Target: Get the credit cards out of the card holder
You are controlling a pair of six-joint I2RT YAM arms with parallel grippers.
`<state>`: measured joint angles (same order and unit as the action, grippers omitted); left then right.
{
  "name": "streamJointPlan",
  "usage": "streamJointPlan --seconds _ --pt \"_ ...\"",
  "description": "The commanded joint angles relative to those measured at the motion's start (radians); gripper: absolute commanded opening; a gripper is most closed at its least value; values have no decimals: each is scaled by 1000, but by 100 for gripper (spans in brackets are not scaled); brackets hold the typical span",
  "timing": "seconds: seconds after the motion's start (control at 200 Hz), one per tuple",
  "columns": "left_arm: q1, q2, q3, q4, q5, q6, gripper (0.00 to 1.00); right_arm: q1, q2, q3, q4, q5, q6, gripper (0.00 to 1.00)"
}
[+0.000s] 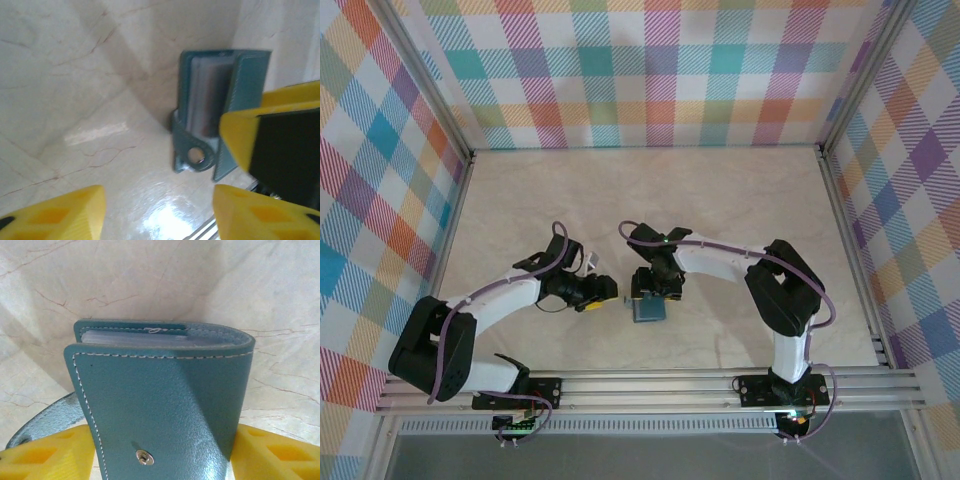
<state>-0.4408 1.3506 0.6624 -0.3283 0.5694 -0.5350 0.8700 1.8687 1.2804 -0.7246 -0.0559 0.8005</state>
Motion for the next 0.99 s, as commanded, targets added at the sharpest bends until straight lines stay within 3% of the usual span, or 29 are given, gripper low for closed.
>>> streamJointPlan --seconds 0.0,0.27,0.52,0.755,0.99 --pt "-18 2 39 25 9 -20 68 -5 -46 -29 54 -43 6 67" --pt "-63 106 89 -30 -39 10 66 -15 -86 -117 201 -125 29 64" --pt "-85 173 105 -92 -99 41 47 -19 -91 -140 229 -144 38 63" --pt "-85 160 84 -104 -124 49 14 -20 -97 -144 208 -125 34 65" --pt "-85 122 88 -140 -149 64 6 -27 -115 -134 115 -39 19 72"
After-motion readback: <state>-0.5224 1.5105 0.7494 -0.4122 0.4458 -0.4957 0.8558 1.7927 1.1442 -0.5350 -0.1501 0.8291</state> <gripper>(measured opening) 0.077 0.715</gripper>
